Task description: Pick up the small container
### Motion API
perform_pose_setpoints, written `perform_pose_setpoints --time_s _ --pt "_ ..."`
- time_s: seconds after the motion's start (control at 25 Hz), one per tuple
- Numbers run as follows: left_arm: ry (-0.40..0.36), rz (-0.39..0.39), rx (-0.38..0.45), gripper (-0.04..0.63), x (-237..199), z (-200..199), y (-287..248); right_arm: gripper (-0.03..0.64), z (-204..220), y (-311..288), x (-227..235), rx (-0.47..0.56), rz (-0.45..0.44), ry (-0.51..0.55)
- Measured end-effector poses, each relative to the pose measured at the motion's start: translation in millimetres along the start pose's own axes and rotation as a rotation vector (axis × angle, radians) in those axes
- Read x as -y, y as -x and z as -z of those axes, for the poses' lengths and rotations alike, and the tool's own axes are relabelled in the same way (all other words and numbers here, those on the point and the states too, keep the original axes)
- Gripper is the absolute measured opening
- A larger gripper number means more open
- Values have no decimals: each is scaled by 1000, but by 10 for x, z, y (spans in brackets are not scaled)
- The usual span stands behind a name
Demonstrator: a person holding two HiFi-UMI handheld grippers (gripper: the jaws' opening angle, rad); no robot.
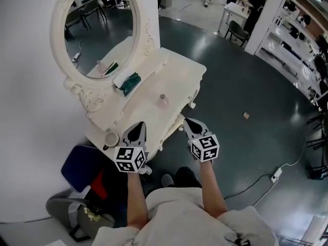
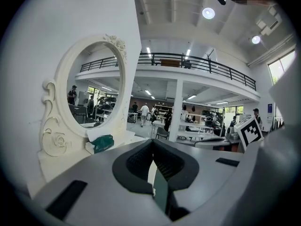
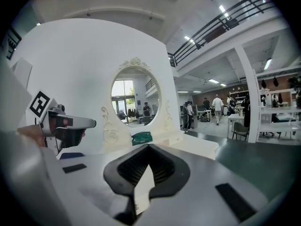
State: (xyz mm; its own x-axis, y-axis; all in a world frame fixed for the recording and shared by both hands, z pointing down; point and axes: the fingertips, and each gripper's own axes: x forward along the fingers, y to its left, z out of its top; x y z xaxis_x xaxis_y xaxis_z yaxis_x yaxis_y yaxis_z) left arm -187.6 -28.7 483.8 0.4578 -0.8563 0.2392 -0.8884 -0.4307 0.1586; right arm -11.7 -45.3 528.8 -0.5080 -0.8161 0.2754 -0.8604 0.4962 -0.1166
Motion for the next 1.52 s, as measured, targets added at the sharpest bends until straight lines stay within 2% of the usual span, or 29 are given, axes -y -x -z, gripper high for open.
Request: perform_pose_setpoints --time_s 0.16,0.32,0.52,1.12,1.52 --pt "1 3 -35 28 -48 92 -65 17 73 -74 6 -60 34 97" --pt "7 6 -44 28 -60 105 -161 17 57 -126 21 -43 15 44" --pt "13 7 -26 28 -99 17 -422 17 20 -321 158 -55 -4 49" --pt "-32 2 72 28 -331 -752 -1373 17 -638 -1169 829 17 -49 -1" --pt "-37 -1 61 29 -457 -824 -1789 17 -754 -1517 1126 25 -70 -16"
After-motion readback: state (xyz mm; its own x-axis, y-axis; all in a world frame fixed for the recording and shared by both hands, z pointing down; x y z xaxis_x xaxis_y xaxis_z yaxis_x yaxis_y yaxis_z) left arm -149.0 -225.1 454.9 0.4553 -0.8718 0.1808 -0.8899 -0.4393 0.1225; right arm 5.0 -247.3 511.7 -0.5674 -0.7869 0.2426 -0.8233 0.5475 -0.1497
